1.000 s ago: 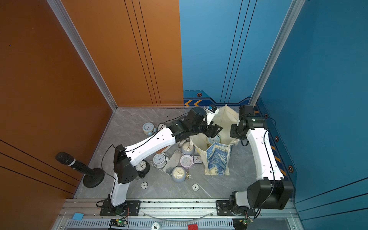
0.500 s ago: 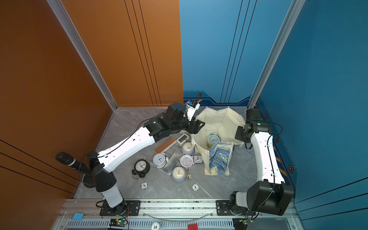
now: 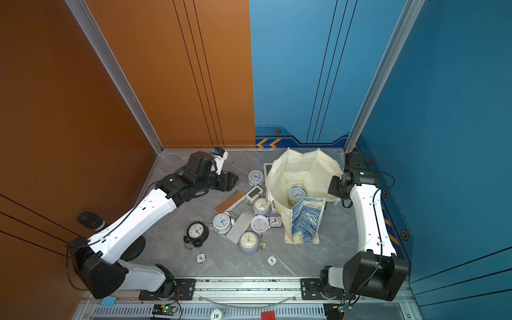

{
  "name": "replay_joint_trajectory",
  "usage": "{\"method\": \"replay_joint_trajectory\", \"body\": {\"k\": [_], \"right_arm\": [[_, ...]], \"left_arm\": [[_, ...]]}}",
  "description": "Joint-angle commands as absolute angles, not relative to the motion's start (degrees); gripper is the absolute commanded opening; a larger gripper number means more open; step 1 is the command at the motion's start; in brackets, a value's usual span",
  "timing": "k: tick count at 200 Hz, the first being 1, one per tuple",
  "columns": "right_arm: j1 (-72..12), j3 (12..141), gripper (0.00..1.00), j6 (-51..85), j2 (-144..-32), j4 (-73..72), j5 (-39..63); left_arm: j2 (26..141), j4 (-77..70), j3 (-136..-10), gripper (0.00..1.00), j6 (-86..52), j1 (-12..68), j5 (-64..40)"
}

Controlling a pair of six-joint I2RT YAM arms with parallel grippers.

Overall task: Put the alarm clock into the canvas bag
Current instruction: Pick up the alarm from the center of the board.

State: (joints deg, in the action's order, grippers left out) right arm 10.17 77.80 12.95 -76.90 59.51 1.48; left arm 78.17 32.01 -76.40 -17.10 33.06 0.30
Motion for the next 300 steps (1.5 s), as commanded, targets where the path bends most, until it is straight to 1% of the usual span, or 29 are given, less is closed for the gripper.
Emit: {"method": "replay_joint_trajectory", "body": {"k": [1,31,47,63,79,108,117,123,125,129,145,197,255,300], "right_arm": [[9.95,77.29,0.07,13.0,-76.23,59.5,1.85],[9.67,77.51,0.07,12.89,-76.36,59.6,1.98],[9.57,77.67,0.07,12.81,-76.53,59.66,2.07],[9.33,77.8,0.07,12.77,-76.59,59.68,2.05],[9.16,77.87,0.07,12.72,-76.7,59.77,2.18],[8.72,77.96,0.07,12.6,-76.79,59.77,2.2],[8.62,78.04,0.08,12.64,-76.85,59.77,2.34],[8.53,78.01,0.08,12.58,-76.9,59.77,2.33],[8.5,78.04,0.08,12.53,-76.95,59.77,2.32],[8.36,78.05,0.08,12.48,-76.94,59.77,2.36],[8.13,78.19,0.08,12.48,-77.05,59.85,2.45],[7.59,78.4,0.09,12.37,-77.43,59.95,2.55],[7.28,78.32,0.09,12.25,-77.43,60.03,2.54],[7.27,78.32,0.09,12.13,-77.43,60.03,2.49]], "left_arm": [[74.31,37.18,-72.33,0.69,-18.83,30.81,3.12],[70.28,41.22,-67.05,0.69,-20.22,28.32,4.83],[68.34,44.16,-64.8,0.7,-21.77,27.74,7.56],[66.3,46.08,-62.07,0.71,-24.32,26.62,8.33],[63.93,47.04,-59.43,0.74,-27.56,25.61,9.12],[61.0,47.1,-51.98,0.84,-33.44,22.8,8.65],[60.75,47.02,-50.38,0.85,-34.32,21.99,8.27],[60.77,47.09,-49.56,0.85,-34.68,21.53,8.19],[60.74,47.1,-49.24,0.89,-34.86,21.47,8.29],[60.88,47.03,-48.52,0.91,-35.17,21.29,8.53],[61.66,47.0,-46.46,0.93,-36.2,19.95,8.2],[66.06,42.19,-43.21,0.96,-32.09,17.59,0.63],[70.28,42.46,-43.34,0.98,-28.96,16.68,-4.43],[72.17,47.63,-44.91,0.98,-29.93,19.82,1.85]]}}
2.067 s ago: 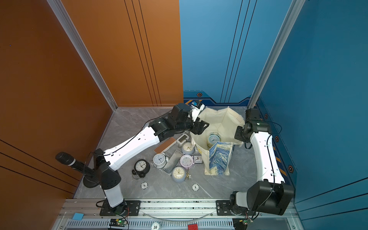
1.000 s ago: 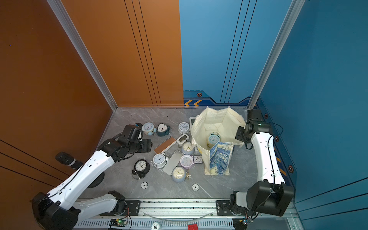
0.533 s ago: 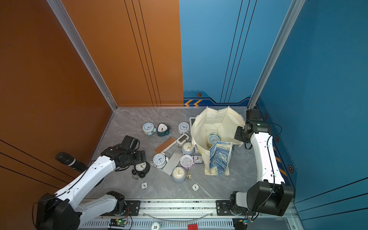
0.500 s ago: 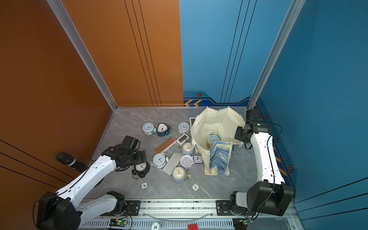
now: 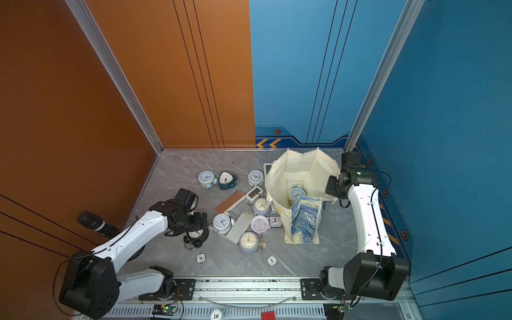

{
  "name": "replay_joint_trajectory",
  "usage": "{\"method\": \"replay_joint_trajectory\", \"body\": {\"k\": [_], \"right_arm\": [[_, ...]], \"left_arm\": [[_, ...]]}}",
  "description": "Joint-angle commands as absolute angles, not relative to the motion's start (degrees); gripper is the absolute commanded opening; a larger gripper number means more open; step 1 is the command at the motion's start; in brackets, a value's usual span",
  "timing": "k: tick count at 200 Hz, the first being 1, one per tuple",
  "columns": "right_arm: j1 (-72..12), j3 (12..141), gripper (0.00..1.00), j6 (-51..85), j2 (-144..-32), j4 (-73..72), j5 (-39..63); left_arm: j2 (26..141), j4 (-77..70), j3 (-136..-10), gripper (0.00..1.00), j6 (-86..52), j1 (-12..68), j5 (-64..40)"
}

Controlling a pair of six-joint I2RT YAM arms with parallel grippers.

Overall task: Put the alarm clock into the canvas bag
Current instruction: Pick up the alarm from the center of the board.

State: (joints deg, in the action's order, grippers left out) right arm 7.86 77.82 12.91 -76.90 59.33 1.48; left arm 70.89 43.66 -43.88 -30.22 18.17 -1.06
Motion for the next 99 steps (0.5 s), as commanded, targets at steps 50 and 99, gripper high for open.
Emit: {"method": "replay_joint_trajectory", "body": {"k": [50,99], "right_arm": [[7.12,78.36,0.09,12.18,-77.56,60.12,2.68],[6.96,78.05,0.09,12.07,-77.49,60.12,2.4]], "left_arm": [[76.27,48.49,-45.93,0.97,-29.99,22.27,3.93],[77.9,48.49,-46.93,0.91,-29.49,22.95,4.86]]}}
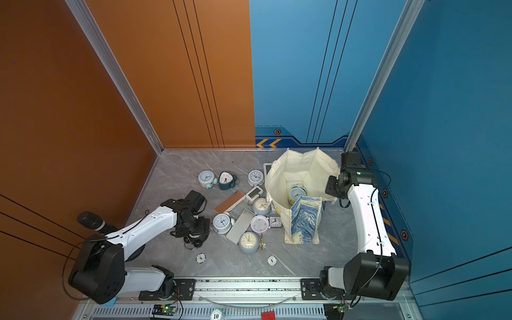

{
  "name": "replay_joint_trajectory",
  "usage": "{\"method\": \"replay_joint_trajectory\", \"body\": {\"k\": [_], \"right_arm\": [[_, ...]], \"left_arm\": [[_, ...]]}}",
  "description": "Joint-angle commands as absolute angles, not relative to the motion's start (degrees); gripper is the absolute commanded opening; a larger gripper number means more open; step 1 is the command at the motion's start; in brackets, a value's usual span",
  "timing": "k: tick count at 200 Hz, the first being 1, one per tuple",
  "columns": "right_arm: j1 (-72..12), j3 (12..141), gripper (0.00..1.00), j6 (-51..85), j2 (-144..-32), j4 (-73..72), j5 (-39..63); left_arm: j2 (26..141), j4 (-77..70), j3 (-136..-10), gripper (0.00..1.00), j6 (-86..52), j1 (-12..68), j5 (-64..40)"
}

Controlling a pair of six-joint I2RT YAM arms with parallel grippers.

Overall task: Put the alarm clock into the canvas bag
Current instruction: Pick up the alarm from the center of the board.

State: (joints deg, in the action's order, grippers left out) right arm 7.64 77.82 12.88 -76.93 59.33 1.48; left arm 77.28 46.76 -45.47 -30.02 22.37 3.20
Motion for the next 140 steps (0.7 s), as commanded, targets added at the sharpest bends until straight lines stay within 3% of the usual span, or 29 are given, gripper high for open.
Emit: {"method": "replay_joint_trajectory", "body": {"k": [1,63,140], "right_arm": [[6.9,78.05,0.09,12.05,-77.49,60.12,2.38],[6.89,78.15,0.09,12.05,-77.68,60.16,2.38],[6.73,78.39,0.09,12.07,-77.94,60.11,2.29]], "left_arm": [[77.9,48.46,-46.87,0.9,-29.51,22.95,4.89],[76.87,48.52,-47.11,0.77,-29.69,23.2,5.25],[69.7,50.74,-51.25,0.68,-28.99,22.61,7.36]]}}
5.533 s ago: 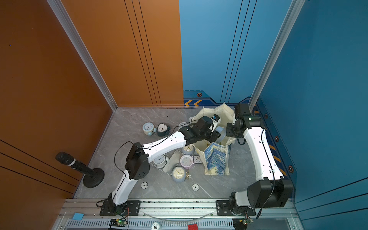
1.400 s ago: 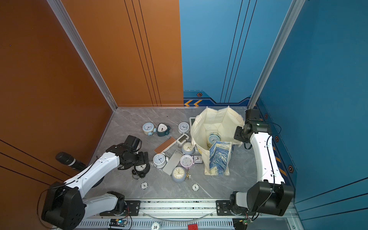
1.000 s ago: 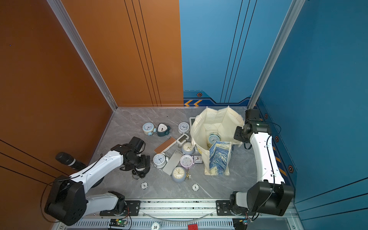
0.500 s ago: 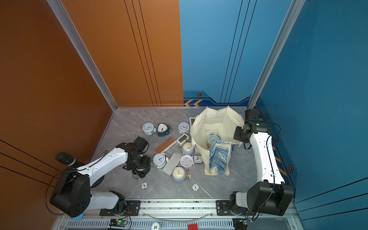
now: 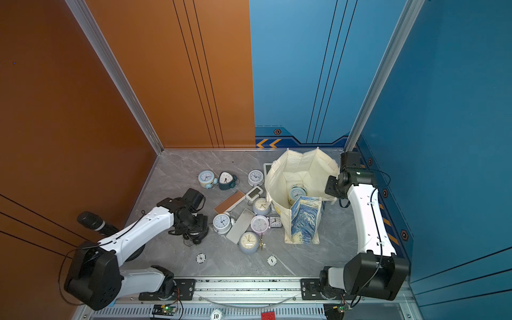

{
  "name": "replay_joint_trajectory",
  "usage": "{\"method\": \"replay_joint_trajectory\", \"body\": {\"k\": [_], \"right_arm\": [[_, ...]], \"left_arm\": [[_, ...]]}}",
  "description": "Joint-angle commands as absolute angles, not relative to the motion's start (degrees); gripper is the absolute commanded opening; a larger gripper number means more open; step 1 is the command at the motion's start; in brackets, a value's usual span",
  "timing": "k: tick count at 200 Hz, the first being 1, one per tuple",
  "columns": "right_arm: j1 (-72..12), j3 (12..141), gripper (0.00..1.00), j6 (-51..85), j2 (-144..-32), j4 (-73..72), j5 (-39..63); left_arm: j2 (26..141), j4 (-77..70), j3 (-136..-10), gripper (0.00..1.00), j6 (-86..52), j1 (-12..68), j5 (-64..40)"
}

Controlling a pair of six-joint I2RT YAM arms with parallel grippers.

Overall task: Put the alarm clock into the canvas bag
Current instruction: Pick up the alarm from the center of the board, then place the alarm at the canvas bag.

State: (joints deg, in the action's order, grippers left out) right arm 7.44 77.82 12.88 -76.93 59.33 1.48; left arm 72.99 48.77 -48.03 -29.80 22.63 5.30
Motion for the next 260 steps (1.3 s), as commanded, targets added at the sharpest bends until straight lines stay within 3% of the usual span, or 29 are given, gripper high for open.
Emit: {"method": "replay_joint_trajectory", "body": {"k": [1,115,260], "right_arm": [[6.71,78.39,0.09,12.05,-77.95,60.11,2.29],[6.33,79.19,0.09,12.02,-78.49,60.38,2.66],[5.18,78.95,0.09,11.73,-77.85,60.55,2.84]], "left_arm": [[69.57,50.81,-51.33,0.68,-28.95,22.6,7.42],[67.97,50.69,-70.76,0.63,-24.27,22.73,3.93],[81.35,28.16,-90.35,0.62,-25.39,34.58,-7.42]]}}
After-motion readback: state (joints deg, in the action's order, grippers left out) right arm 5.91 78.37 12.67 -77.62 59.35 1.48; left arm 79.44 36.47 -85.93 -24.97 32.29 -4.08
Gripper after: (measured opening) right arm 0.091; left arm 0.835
